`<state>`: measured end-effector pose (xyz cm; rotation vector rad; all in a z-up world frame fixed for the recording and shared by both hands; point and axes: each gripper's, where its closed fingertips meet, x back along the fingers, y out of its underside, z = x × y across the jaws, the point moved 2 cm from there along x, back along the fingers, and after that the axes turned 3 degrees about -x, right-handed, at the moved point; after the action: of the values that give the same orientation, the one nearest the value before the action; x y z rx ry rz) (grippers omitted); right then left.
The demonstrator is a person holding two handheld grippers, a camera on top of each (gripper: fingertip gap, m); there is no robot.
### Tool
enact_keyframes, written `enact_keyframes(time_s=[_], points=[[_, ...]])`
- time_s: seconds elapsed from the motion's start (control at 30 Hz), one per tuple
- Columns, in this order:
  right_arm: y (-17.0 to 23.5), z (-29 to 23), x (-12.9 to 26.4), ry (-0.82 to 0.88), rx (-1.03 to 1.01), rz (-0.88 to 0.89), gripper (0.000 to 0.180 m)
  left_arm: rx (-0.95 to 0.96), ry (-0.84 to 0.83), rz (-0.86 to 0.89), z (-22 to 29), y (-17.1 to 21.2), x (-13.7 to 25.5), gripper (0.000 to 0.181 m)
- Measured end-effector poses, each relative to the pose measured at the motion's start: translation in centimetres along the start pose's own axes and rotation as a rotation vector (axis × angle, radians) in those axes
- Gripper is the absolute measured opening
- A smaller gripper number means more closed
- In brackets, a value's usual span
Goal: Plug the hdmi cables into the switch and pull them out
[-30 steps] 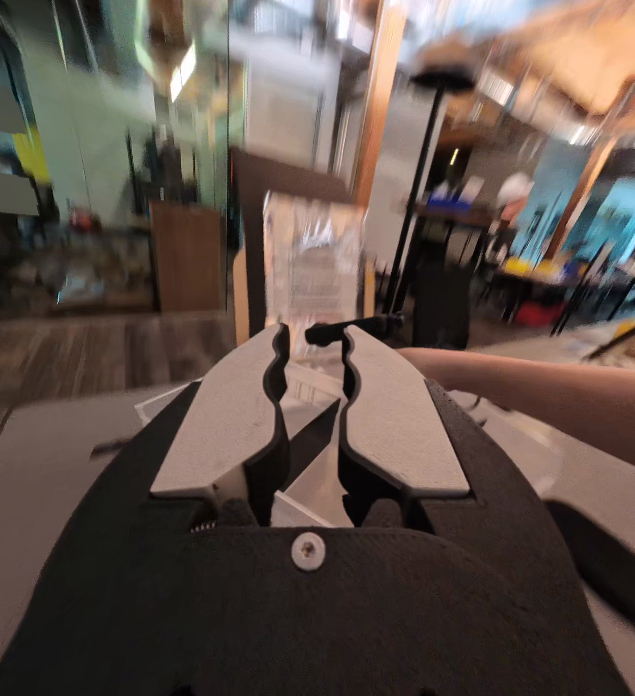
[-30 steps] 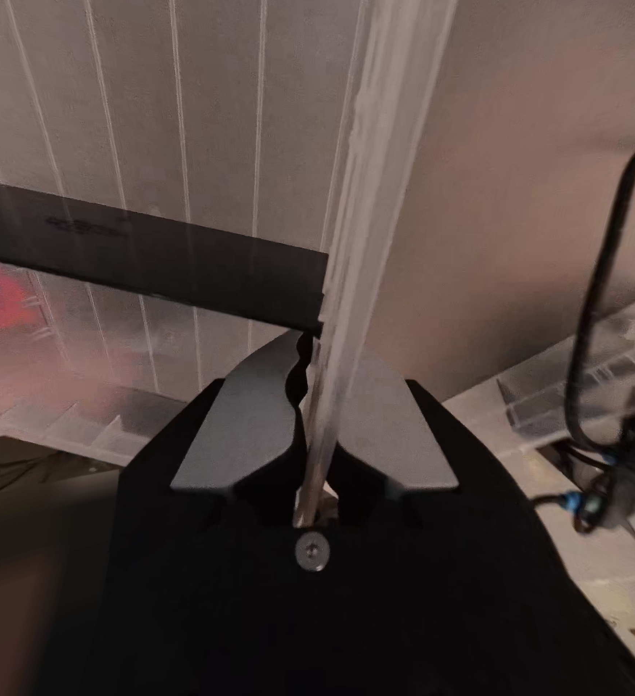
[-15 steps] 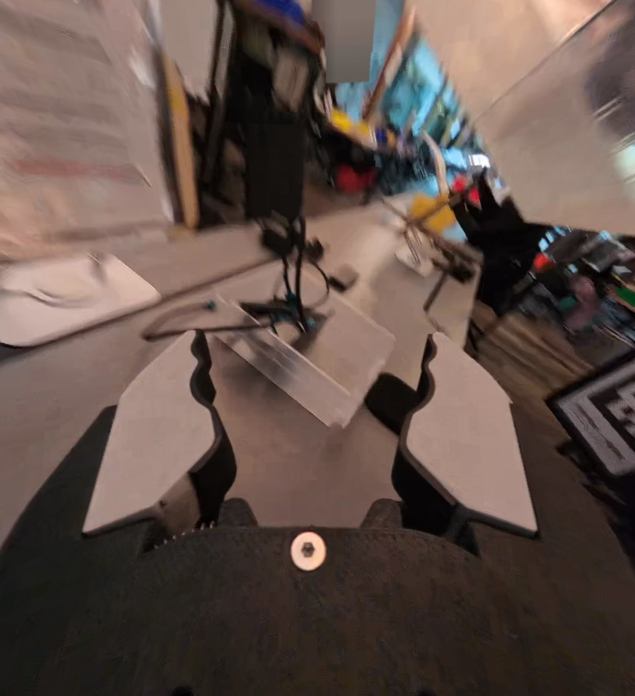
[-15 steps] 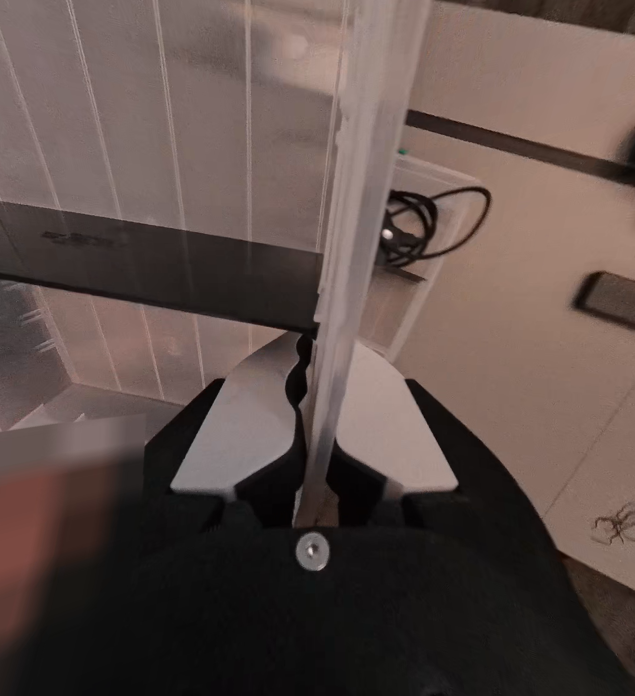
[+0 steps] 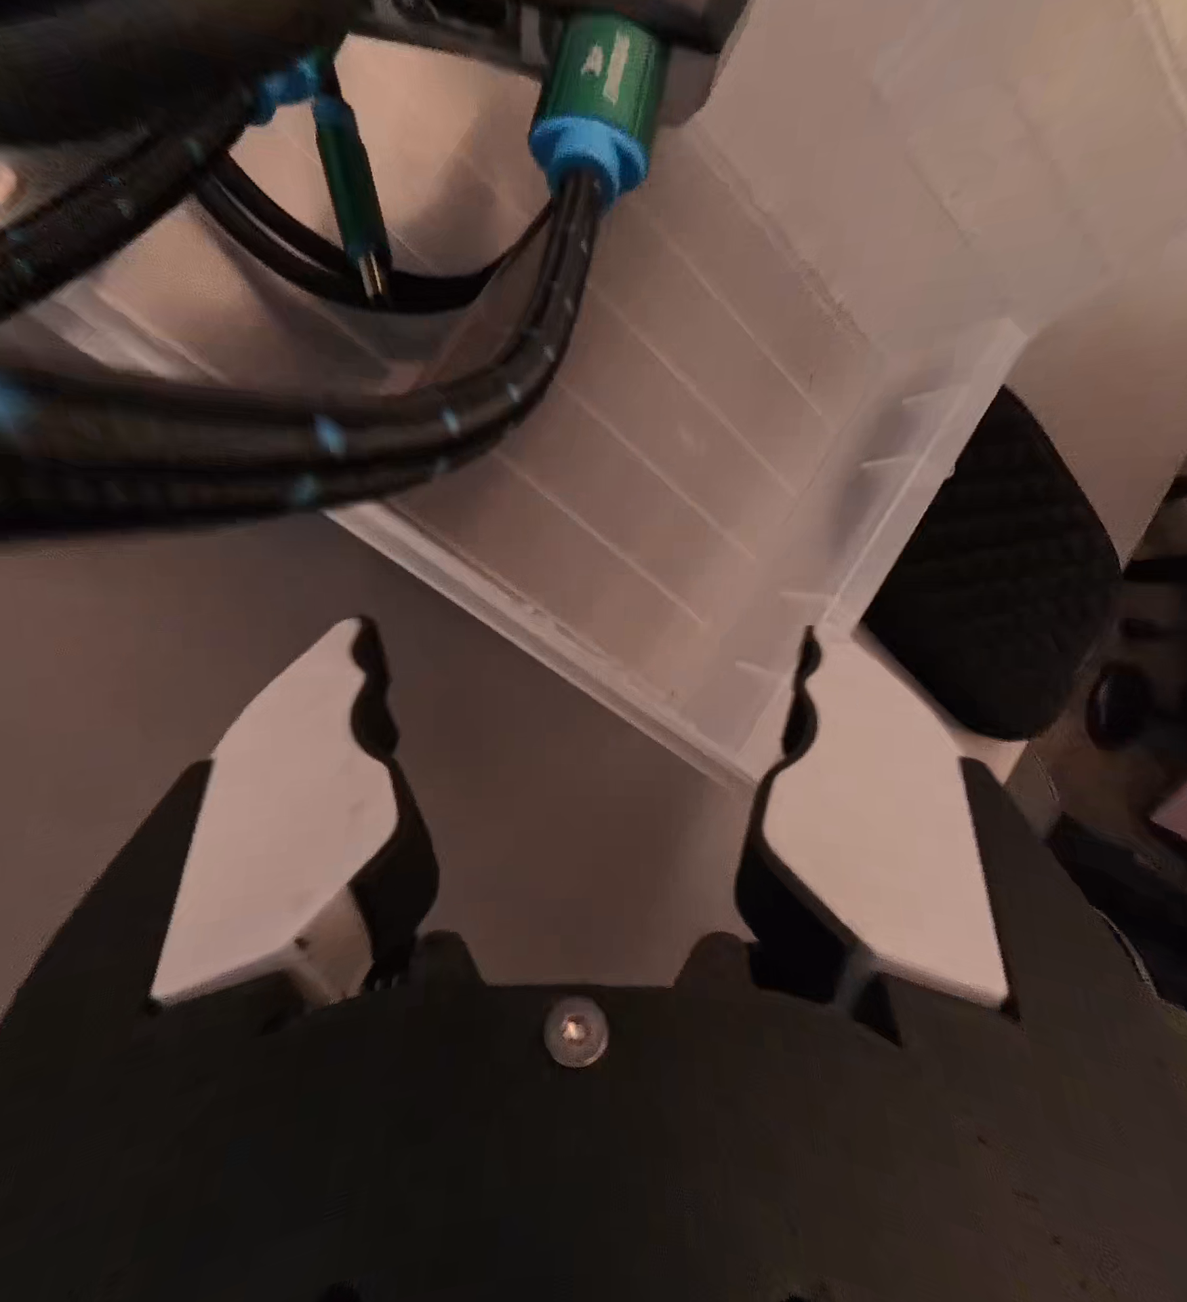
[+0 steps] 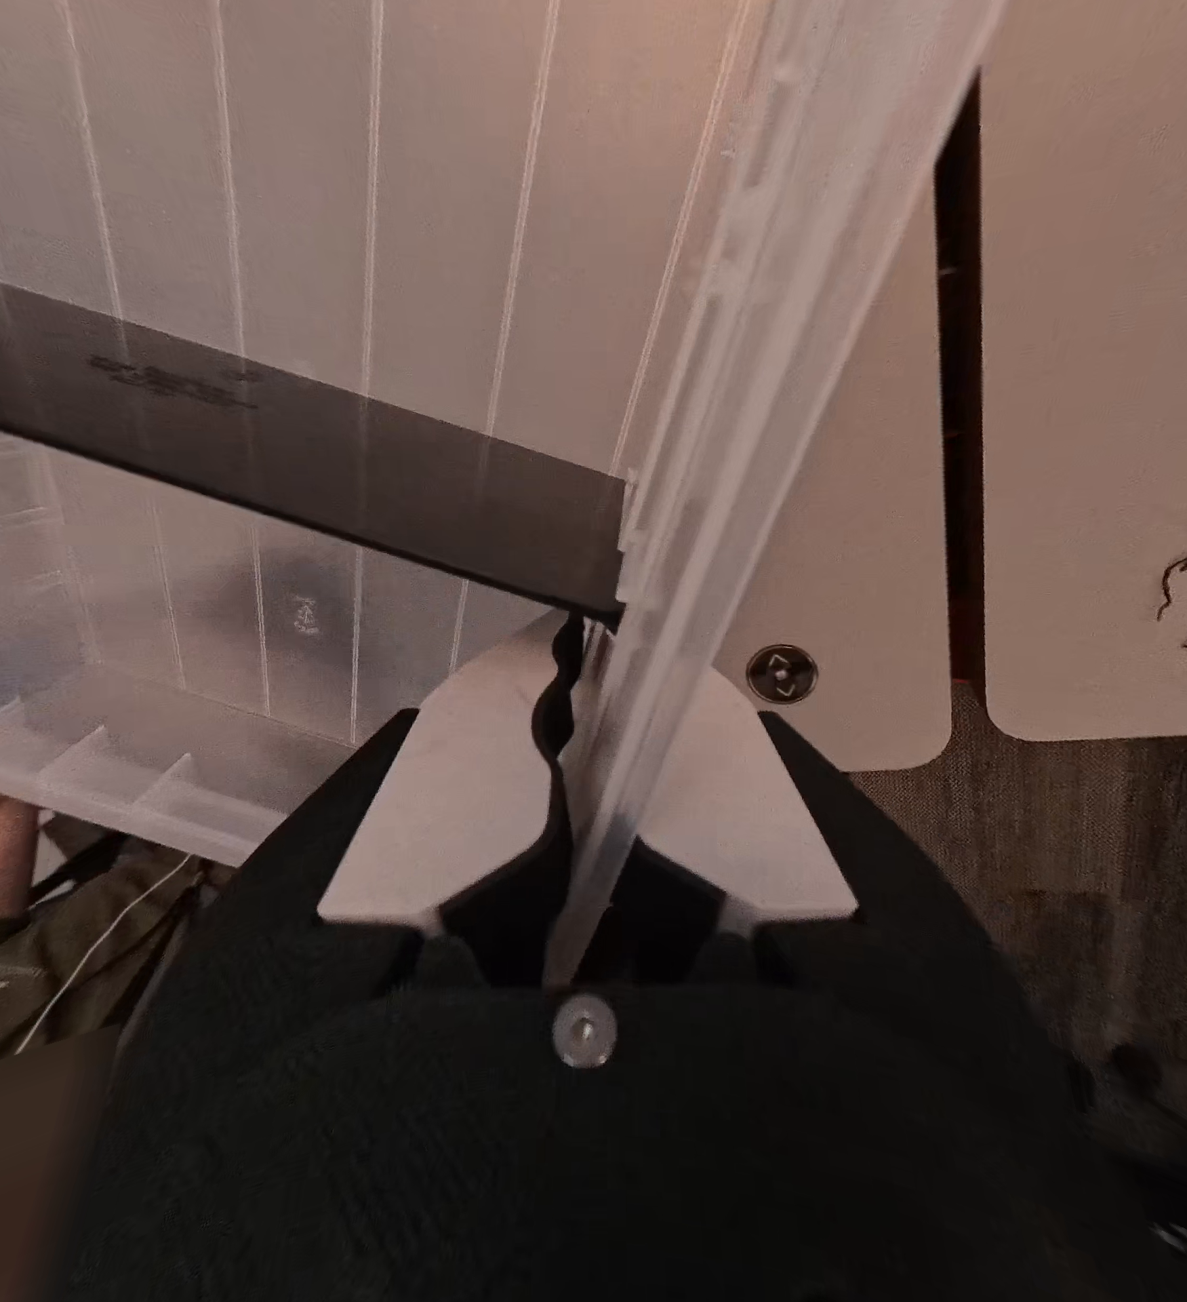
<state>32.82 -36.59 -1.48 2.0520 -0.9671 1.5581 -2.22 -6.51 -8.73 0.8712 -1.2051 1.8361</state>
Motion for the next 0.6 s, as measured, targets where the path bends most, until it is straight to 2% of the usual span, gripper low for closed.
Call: enact_keyframes(time_s=[0.07, 0.1, 0.17, 0.27, 0.37, 0.5, 0.6], points=[[0.2, 1.0, -1.7, -0.006, 0.0, -0.012, 0.004, -0.016, -0.045, 0.004, -1.2, 0.1, 1.1, 0.083], [0.2, 1.0, -2.4, -0.01, 0.006, -0.015, 0.004, -0.032, -0.065, 0.02, -2.0, 0.2, 1.8, 0.078], [0.1, 0.6, -3.5, -0.014, 0.032, -0.02, 0.004, 0.003, 0.006, 0.002, -2.7, 1.0, 2.8, 0.047], [-0.5, -0.7, -5.1, -0.003, 0.072, -0.027, 0.004, 0.108, 0.088, -0.022, -5.0, 2.2, 4.6, 0.021], [-1.1, -2.7, -7.2, 0.009, 0.119, -0.047, 0.004, 0.157, 0.042, -0.013, -8.7, 3.8, 7.0, 0.013], [-1.7, -6.1, -10.4, 0.001, 0.177, -0.1, 0.004, 0.224, -0.125, 0.021, -14.6, 6.8, 10.9, 0.007], [-2.5, -8.9, -12.7, 0.006, 0.219, -0.129, 0.004, 0.271, -0.088, 0.016, -17.0, 10.2, 13.6, 0.009]])
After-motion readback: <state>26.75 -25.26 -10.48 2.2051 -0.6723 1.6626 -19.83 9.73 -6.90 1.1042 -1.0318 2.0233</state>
